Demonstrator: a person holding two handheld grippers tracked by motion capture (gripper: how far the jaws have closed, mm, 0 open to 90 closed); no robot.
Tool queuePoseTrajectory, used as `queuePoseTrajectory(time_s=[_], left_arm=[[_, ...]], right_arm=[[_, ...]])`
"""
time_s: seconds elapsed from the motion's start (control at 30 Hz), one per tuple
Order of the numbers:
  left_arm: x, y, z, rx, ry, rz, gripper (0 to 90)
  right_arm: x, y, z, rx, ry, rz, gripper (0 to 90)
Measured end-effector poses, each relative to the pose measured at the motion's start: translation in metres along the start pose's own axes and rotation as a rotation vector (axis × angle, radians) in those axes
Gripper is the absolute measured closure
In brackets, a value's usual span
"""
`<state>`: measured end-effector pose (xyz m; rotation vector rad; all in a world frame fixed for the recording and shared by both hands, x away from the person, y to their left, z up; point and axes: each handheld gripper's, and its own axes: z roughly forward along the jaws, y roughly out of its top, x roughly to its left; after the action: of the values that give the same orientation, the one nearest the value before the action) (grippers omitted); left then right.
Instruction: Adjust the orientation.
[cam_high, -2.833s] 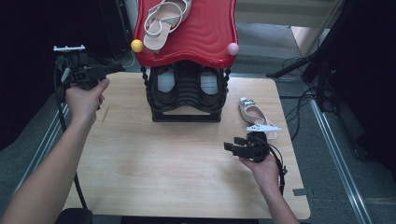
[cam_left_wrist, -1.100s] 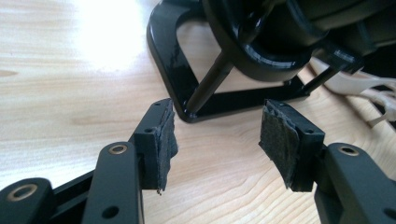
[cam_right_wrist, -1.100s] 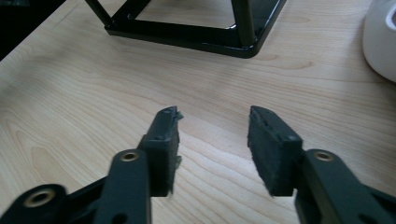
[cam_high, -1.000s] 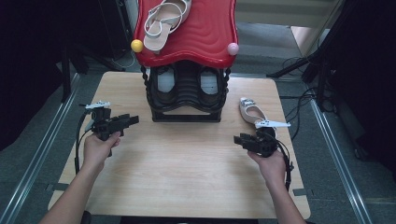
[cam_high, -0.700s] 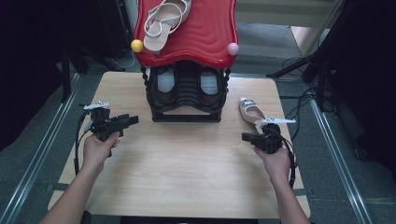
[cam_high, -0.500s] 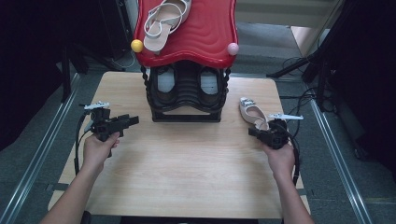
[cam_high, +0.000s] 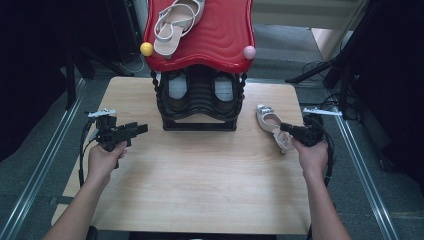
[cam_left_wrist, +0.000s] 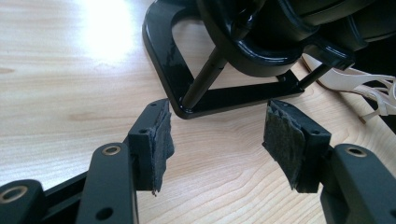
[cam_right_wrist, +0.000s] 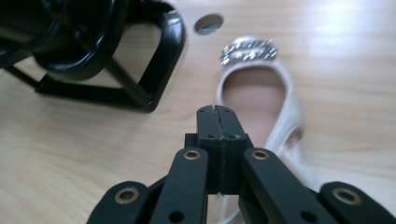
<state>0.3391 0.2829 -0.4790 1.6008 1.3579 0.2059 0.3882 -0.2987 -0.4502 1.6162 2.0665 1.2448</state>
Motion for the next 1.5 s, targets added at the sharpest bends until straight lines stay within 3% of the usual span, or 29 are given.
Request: queuePoseTrajectory(time_s=[0.1, 0.2, 0.33, 0.53, 0.7, 0.83, 1.07, 1.37, 1.5], left_arm=[[0.001, 0.000, 0.000, 0.000, -0.002, -0.003, 41.8], [0.001, 0.000, 0.000, -0.002, -0.008, -0.014, 41.9], [0.002, 0.001, -0.004, -0.036, -0.026, -0.038, 42.0], [0.005, 0.000, -0.003, -0.029, -0.016, -0.039, 42.1], [0.009, -0.001, -0.004, -0.046, -0.052, -0.087, 42.1], [0.010, -0.001, -0.005, -0.054, -0.043, -0.080, 42.4], [0.011, -0.002, -0.004, -0.048, -0.036, -0.082, 42.3], [0.011, -0.002, -0.004, -0.034, -0.025, -0.075, 41.6], [0.011, -0.002, -0.003, -0.035, -0.026, -0.080, 41.7]], right_arm=[[-0.008, 0.004, 0.007, 0.004, -0.026, -0.006, 90.0], [-0.013, 0.002, 0.020, 0.042, -0.036, 0.006, 90.0], [-0.014, -0.005, 0.035, 0.074, -0.056, -0.004, 90.0], [-0.009, -0.009, 0.051, 0.118, -0.055, 0.006, 90.0], [0.000, -0.007, 0.053, 0.108, -0.040, 0.028, 90.0], [0.006, -0.007, 0.054, 0.100, -0.045, 0.035, 90.0], [0.002, -0.007, 0.051, 0.085, -0.035, 0.040, 90.0], [0.002, -0.002, 0.038, 0.038, -0.045, 0.026, 83.6], [0.008, 0.003, 0.031, 0.010, -0.042, 0.021, 77.6]])
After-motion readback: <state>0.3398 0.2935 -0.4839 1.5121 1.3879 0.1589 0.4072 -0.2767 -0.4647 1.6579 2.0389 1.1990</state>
